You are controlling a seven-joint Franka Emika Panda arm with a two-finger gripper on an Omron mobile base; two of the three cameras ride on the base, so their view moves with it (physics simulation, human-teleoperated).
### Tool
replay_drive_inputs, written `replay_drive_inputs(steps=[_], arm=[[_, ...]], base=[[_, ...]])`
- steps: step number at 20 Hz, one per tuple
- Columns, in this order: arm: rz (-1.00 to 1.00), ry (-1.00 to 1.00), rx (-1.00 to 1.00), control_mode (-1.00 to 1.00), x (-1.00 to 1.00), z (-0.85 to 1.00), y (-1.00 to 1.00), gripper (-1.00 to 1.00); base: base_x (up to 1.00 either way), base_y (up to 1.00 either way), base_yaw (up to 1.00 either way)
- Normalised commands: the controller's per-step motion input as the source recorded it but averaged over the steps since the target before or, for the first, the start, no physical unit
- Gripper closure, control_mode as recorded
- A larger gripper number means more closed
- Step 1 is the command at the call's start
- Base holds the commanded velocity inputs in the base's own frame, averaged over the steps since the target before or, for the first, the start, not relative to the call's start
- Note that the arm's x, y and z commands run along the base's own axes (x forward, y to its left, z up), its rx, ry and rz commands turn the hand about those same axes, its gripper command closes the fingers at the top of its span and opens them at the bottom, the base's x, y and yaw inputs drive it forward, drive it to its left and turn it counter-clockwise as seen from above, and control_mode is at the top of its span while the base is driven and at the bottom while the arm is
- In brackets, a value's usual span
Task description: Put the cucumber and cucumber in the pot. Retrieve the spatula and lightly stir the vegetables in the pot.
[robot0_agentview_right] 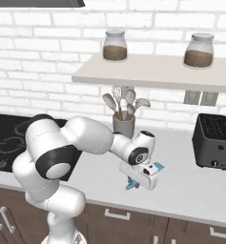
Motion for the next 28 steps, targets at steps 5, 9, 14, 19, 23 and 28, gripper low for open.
replay_drive_inputs(steps=[5,9,14,19,23,28], arm=[[0.00,-0.02,0.00,-1.00,-0.01,-0.25,0.00,1.00],[0.00,-0.08,0.00,-1.00,-0.54,0.16,0.00,1.00],[0.00,-0.22,0.01,-1.00,-0.64,0.65,0.29,1.00],[0.00,-0.17,0.08,-1.00,-0.55,0.75,0.51,1.00],[0.00,-0.02,0.31,-1.00,-0.38,0.79,0.54,1.00],[0.00,0.00,0.39,-1.00,-0.25,0.62,0.54,1.00]], base=[[0.00,0.00,0.00],[0.00,0.00,0.00],[0.00,0.00,0.00],[0.00,0.00,0.00],[0.00,0.00,0.00],[0.00,0.00,0.00]])
